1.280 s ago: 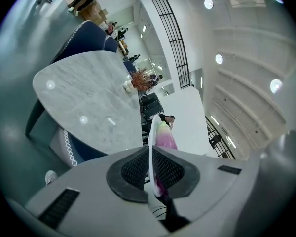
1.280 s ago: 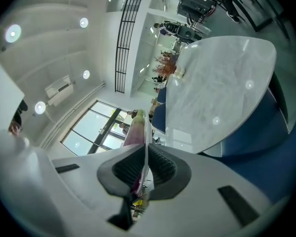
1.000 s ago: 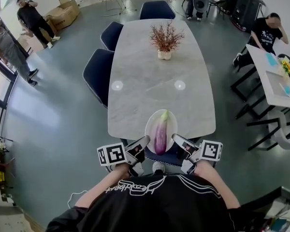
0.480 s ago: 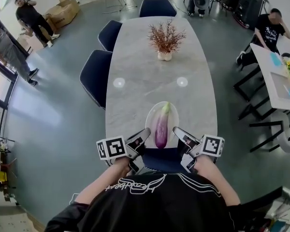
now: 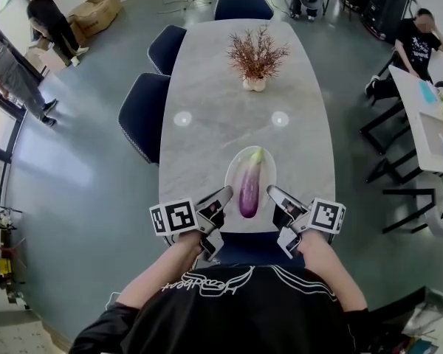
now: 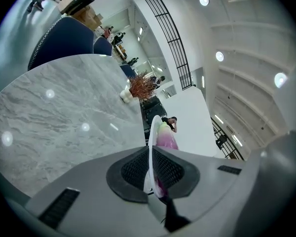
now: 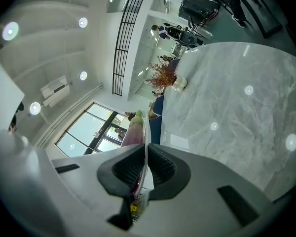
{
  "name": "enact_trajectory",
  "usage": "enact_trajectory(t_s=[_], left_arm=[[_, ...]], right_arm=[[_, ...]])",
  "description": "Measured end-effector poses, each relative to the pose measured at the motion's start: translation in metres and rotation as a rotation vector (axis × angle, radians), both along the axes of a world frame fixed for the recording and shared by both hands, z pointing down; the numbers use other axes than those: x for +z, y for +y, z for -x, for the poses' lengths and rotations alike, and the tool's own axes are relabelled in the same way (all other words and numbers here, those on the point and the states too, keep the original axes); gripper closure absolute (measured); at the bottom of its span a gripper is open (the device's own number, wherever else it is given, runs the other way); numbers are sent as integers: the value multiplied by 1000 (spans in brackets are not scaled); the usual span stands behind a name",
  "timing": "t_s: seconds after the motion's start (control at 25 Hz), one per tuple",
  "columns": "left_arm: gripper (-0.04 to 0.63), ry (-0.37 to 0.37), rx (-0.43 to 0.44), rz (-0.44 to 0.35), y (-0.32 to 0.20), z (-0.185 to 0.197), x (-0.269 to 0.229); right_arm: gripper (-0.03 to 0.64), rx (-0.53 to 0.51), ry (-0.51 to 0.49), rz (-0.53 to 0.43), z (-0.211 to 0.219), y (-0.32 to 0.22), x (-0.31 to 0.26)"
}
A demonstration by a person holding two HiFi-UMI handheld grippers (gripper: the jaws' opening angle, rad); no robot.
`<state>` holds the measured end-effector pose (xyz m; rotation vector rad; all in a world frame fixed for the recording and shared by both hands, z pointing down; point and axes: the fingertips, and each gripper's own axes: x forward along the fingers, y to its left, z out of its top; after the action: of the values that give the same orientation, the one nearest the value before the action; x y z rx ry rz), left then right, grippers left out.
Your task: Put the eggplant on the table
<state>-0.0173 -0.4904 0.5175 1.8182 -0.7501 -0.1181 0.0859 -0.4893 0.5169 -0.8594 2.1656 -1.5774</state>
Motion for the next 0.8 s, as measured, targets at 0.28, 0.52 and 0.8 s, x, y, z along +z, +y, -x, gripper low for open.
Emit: enact_trajectory(t_s=[0.28,0.52,0.8], left_arm=[[569,-15,-16,25,-26,-7,22],[569,-32,-14,65,-47,-15,48],[569,-59,-23,103,-64,-16,73]], right_arm=[[598,-6,36,-6,-4,-28,13],[598,10,120,63,-16,-48,47],[598,8,199,128,-23,-66,80]])
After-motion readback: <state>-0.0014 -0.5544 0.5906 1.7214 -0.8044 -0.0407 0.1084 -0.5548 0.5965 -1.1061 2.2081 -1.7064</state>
